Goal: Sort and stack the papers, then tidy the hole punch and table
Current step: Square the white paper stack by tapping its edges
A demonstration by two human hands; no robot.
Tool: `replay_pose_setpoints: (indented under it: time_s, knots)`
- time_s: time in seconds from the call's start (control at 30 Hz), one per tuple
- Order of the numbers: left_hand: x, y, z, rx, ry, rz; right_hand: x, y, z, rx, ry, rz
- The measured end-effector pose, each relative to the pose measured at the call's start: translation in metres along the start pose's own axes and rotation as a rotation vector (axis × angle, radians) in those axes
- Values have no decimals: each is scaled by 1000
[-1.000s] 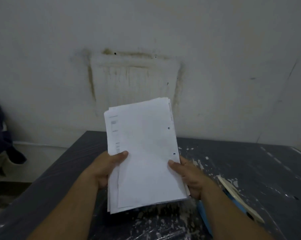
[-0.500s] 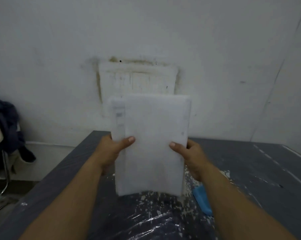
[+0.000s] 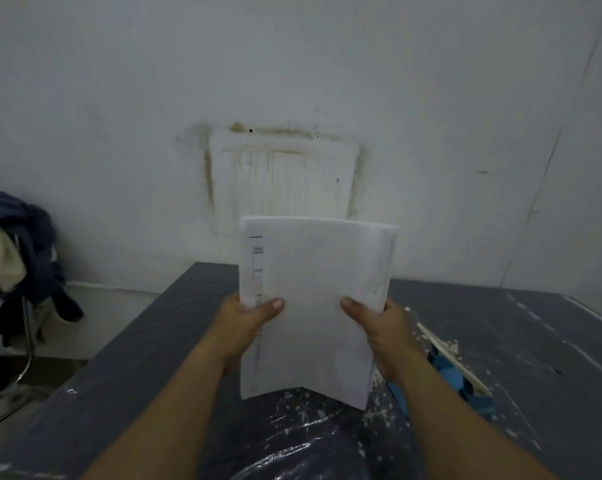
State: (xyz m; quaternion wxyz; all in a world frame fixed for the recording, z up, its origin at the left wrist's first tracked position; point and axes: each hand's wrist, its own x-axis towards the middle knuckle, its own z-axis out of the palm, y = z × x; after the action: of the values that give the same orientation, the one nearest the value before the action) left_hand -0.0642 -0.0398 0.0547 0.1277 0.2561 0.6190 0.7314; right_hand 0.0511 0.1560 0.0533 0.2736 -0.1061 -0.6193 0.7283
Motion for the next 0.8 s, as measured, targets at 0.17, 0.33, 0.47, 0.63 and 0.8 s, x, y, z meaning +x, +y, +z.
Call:
replay_pose_setpoints:
  time_s: [0.17,0.33,0.47,0.63,0.8]
  knots:
    - [9,13,-6,-18,29,32,12,-14,-2,-8,-31,-5]
    - [-13,-14,-1,54,-2,-76,-16,30,-12,-123,-39,83]
    - [-7,-6,-7,-117,69,-118,-8,16,-21,-231,-131,133]
    - [-4,-8,-7,-239,175,-134,-5,-16,-21,-397,-229,75]
    - [18,19,-33,454,690,162,2,-49,-24,-677,-359,98]
